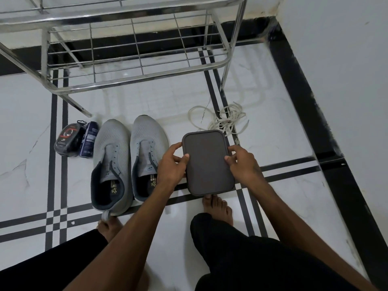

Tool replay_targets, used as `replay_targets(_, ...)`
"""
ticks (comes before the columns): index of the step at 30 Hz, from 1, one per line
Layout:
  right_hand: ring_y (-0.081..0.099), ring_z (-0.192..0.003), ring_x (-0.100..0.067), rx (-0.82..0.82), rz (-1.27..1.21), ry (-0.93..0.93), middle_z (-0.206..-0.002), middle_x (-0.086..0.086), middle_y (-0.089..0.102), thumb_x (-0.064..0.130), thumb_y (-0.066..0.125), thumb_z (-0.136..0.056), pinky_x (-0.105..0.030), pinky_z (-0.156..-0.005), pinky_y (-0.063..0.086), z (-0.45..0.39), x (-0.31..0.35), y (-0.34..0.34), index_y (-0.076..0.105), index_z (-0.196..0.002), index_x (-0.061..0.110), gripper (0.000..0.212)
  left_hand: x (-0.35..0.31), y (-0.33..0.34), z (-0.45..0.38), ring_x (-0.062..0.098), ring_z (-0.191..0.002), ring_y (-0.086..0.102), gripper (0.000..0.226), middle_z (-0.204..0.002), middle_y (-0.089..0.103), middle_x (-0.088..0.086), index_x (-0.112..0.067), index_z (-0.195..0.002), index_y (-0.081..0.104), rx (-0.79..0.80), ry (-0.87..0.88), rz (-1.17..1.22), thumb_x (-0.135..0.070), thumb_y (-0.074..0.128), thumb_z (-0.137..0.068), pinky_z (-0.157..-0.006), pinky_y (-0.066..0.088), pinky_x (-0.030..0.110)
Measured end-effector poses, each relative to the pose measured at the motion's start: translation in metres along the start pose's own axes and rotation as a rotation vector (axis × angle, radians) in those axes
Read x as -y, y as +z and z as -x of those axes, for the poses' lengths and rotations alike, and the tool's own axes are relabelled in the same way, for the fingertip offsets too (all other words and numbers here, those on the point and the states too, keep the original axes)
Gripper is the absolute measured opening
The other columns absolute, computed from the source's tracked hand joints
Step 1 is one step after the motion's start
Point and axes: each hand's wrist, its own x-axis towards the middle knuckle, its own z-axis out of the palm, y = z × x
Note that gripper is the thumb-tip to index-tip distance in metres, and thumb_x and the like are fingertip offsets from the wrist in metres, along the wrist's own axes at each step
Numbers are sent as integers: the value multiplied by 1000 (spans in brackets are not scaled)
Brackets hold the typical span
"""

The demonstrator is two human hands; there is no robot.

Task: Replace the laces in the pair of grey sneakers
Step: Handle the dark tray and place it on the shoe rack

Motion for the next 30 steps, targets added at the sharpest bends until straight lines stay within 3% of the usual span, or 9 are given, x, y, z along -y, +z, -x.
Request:
replay_targets(4,55,-84,-17,-16,0,14,-86,5,58,23,61,-98,-33,-77,47,-1,1,1,55,-122,21,25,-2,1,-1,26,-89,70,38,-86,65,8,-30,-127,55,-8,-88,47,-16,66,-94,-74,62,48)
replay_targets(10,67,-92,-26,-7,-106,139,-81,6,62,22,70,-92,-46,-89,55,-1,5,-4,56,-100,27,17,-14,7,-2,31,-85,71,36,-85,72,12,-33,-112,54,-43,-162,25,-11,69,-88,-77,60,51)
replay_targets(12,65,-102,-27,7,-82,109,-88,7,62,21,65,-95,-43,-92,53,5,8,-3,55,-114,27,22,-17,6,5,30,-88,71,35,-89,72,11,-28,-118,54,-47,-170,-4,-16,69,-89,-80,59,50)
replay_targets(15,57,-120,-28,80,-34,-26,-124,-7,60,26,54,-101,-40,-97,48,19,7,-1,36,-150,27,52,-19,3,24,25,-91,68,32,-96,70,5,-18,-119,56,-77,-130,-151,-35,64,-94,-86,57,46)
replay_targets(17,54,-125,-27,98,-29,9,-135,-8,56,36,54,-101,-43,-101,48,28,-3,-2,36,-151,23,55,-18,1,36,21,-91,67,36,-99,71,3,-14,-112,62,-57,-102,-302,-46,61,-94,-85,56,41)
replay_targets(22,69,-95,-24,139,-285,203,-111,-11,65,11,70,-91,-42,-80,62,54,-26,3,58,-113,8,25,-10,-5,58,23,-92,66,26,-99,66,5,-12,-107,58,92,-170,-218,-14,74,-87,-81,60,46)
replay_targets(25,71,-79,-21,63,-259,203,-89,-5,64,7,71,-90,-39,-76,62,56,-18,1,59,-104,6,18,-19,-8,59,23,-86,68,24,-93,67,7,-10,-101,60,38,-104,-229,-10,76,-83,-76,60,46)
replay_targets(28,72,-69,-19,25,-311,198,-90,-10,67,8,70,-91,-25,-58,57,55,-9,-9,58,-102,7,17,-41,-12,59,20,-83,70,22,-87,69,1,-15,-96,64,-5,-8,-234,-12,80,-80,-73,62,43)
replay_targets(30,73,-65,-17,-5,-338,168,-89,-10,70,9,71,-91,-27,-60,59,56,-3,-21,59,-103,8,17,-58,-16,61,16,-80,70,20,-84,69,-2,-18,-95,66,-27,53,-216,-13,80,-80,-73,62,41)
